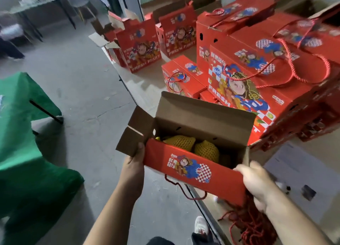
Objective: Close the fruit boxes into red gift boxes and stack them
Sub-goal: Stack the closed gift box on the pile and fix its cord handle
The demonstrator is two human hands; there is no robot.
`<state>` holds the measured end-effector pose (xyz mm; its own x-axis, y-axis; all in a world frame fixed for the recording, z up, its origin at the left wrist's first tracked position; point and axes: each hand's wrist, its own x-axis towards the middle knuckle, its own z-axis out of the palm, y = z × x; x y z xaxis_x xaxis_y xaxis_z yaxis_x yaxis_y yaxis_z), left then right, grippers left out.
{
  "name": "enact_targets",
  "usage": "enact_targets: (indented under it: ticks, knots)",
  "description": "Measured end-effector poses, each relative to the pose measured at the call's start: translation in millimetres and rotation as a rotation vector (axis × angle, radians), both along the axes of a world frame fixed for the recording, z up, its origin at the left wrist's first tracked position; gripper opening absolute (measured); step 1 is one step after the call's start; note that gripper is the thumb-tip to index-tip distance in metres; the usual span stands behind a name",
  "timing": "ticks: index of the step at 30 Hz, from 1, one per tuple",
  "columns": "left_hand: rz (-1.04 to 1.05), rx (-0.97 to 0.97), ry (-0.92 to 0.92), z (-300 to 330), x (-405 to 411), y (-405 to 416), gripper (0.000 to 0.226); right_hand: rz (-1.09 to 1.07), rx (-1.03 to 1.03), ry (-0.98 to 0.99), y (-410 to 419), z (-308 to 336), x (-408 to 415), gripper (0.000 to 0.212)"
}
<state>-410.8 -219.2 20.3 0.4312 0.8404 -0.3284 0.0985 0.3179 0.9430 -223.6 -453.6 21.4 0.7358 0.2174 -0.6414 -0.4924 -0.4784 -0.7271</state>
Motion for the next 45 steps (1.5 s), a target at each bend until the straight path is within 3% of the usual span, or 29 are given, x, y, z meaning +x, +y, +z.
enact_targets:
  ticks: [6,10,16,19,22,24,26,28,32,34,36,38,40,42,43,45]
  knots:
    - [-0.143,0.005,-0.019,-9.2,62.9,89.1,0.035,-0.152,0.012,0.004,60.9,-10.0,8.6,0.016]
    - [-0.344,-0.004,-0.021,-27.0,100.8,149.9,0.043,-0.210,-0.024,-0.002,100.3,-27.5,10.4,0.014]
    - [-0.662,0.033,0.020,-50.8,139.6,245.3,0.027,-0.415,-0.140,-0.045,174.8,-55.6,-2.9,0.023]
    - [-0.754,0.036,-0.003,-49.2,158.6,266.6,0.032,-0.575,-0.276,-0.292,197.8,-55.4,-17.3,0.050]
    - [-0.787,-0.007,0.029,-48.8,169.7,276.1,0.020,-0.376,-0.728,-0.691,207.4,-53.8,-38.6,0.053]
    - [-0.828,-0.037,0.024,-49.5,171.0,281.6,0.016,-0.258,-0.848,-0.755,214.7,-49.9,-54.3,0.052]
    - [-0.843,-0.074,0.030,-50.0,170.6,288.7,0.013,-0.299,-0.832,-0.822,222.2,-45.9,-63.6,0.051]
    - [-0.906,-0.080,-0.013,-42.7,172.8,295.7,0.027,-0.377,-0.765,-0.976,230.5,-38.2,-67.9,0.045]
    - [-1.161,-0.248,-0.343,-18.3,186.4,303.9,0.065,-0.640,-0.287,-1.074,249.4,-32.0,-85.0,0.021]
    - [-1.253,-0.381,-0.341,-11.6,196.1,303.7,0.091,-0.734,-0.188,-1.077,261.3,-35.0,-100.4,0.012]
    - [-1.383,-0.369,-0.232,-10.5,205.3,300.2,0.098,-0.792,-0.176,-1.069,270.0,-42.2,-115.9,0.011]
    - [-1.531,-0.066,-0.059,-12.7,212.0,293.5,0.082,-0.893,-0.111,-0.991,274.1,-46.7,-129.0,0.012]
    - [-1.655,0.466,-0.007,-31.4,219.1,289.9,0.051,-0.948,-0.065,-0.929,269.7,-53.4,-139.4,0.014]
    - [-1.653,1.004,-0.050,-53.2,222.5,287.9,0.039,-0.965,-0.071,-0.910,262.6,-55.7,-145.4,0.013]
    - [-1.629,1.129,-0.086,-59.9,222.2,286.3,0.041,-0.990,-0.070,-0.883,259.3,-56.2,-146.8,0.014]
    - [-1.565,1.181,-0.121,-62.9,219.9,284.3,0.046,-1.085,-0.030,-0.782,255.6,-58.2,-148.3,0.024]
